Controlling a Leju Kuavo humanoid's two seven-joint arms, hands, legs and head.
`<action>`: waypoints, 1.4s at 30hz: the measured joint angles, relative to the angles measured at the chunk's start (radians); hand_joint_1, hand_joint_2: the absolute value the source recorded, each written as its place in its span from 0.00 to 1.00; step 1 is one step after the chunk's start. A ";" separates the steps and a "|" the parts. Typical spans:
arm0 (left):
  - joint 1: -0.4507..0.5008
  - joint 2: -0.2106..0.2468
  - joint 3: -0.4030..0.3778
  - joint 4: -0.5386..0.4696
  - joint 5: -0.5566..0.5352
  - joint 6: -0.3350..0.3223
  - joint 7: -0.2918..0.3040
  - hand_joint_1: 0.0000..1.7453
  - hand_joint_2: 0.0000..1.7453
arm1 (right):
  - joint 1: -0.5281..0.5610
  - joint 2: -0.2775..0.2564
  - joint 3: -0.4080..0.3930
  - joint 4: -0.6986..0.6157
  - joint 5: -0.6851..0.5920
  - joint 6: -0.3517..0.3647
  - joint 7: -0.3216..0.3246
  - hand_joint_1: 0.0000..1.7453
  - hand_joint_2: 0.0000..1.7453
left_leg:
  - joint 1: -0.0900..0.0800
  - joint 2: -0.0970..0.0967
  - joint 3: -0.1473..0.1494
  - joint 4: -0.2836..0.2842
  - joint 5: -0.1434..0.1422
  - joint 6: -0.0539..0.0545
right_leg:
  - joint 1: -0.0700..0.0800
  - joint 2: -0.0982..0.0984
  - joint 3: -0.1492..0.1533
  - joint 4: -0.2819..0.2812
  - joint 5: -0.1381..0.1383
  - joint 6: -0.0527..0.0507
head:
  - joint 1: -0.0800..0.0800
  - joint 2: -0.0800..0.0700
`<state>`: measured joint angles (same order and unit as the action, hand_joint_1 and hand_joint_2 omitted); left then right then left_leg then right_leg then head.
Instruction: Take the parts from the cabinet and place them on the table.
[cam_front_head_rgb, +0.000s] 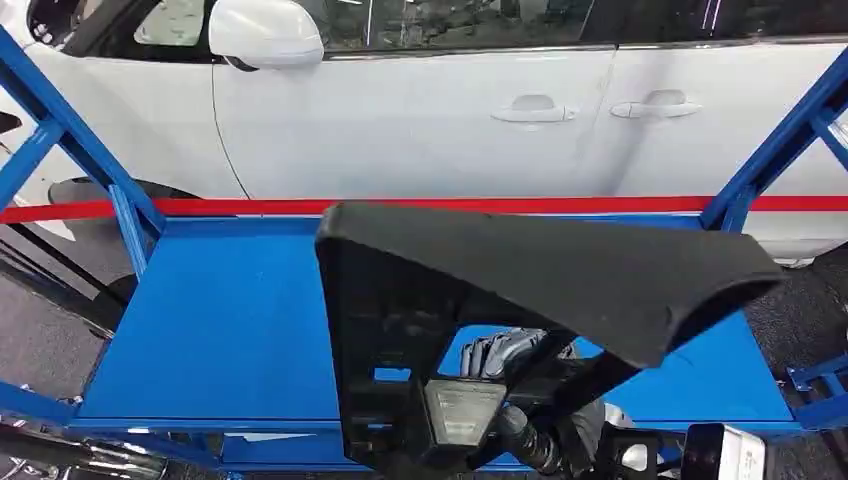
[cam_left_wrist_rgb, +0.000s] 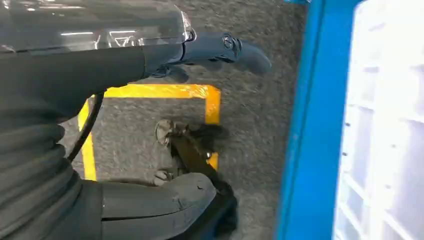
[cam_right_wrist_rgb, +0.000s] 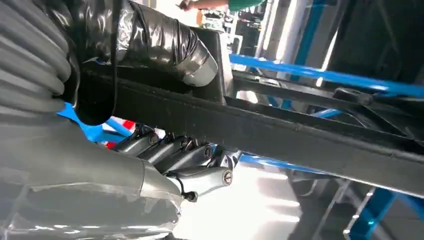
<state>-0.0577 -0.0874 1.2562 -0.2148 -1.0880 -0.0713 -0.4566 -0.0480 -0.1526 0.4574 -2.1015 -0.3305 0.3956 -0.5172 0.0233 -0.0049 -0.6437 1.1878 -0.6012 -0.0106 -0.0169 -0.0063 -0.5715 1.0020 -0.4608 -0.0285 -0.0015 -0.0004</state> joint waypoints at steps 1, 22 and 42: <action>0.000 0.000 0.000 0.000 -0.002 0.002 0.007 0.00 1.00 | 0.002 -0.002 0.000 -0.005 0.020 0.001 -0.013 0.82 1.00 | 0.000 0.000 -0.021 0.077 -0.039 -0.001 | 0.004 -0.002 -0.012 0.002 0.007 -0.002 | 0.000 0.000; 0.000 0.032 -0.001 0.000 -0.026 0.031 0.193 0.00 1.00 | 0.006 -0.072 -0.033 -0.033 0.126 -0.018 -0.132 0.82 1.00 | -0.007 0.015 0.068 -0.224 0.184 0.041 | -0.011 0.005 0.063 0.070 -0.031 0.064 | 0.001 0.000; -0.004 0.073 0.002 0.000 -0.021 0.026 0.156 0.00 1.00 | -0.032 -0.092 -0.078 -0.012 0.127 -0.039 -0.131 0.82 1.00 | -0.025 0.006 0.199 -0.242 0.097 0.035 | 0.010 -0.008 -0.025 -0.019 0.058 0.034 | 0.000 0.000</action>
<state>-0.0621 -0.0141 1.2581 -0.2148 -1.1089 -0.0454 -0.3002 -0.0797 -0.2445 0.3796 -2.1134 -0.2037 0.3571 -0.6477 -0.0016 0.0008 -0.4447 0.9462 -0.5043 0.0242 -0.0071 -0.0140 -0.5962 0.9826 -0.4025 0.0056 -0.0019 -0.0004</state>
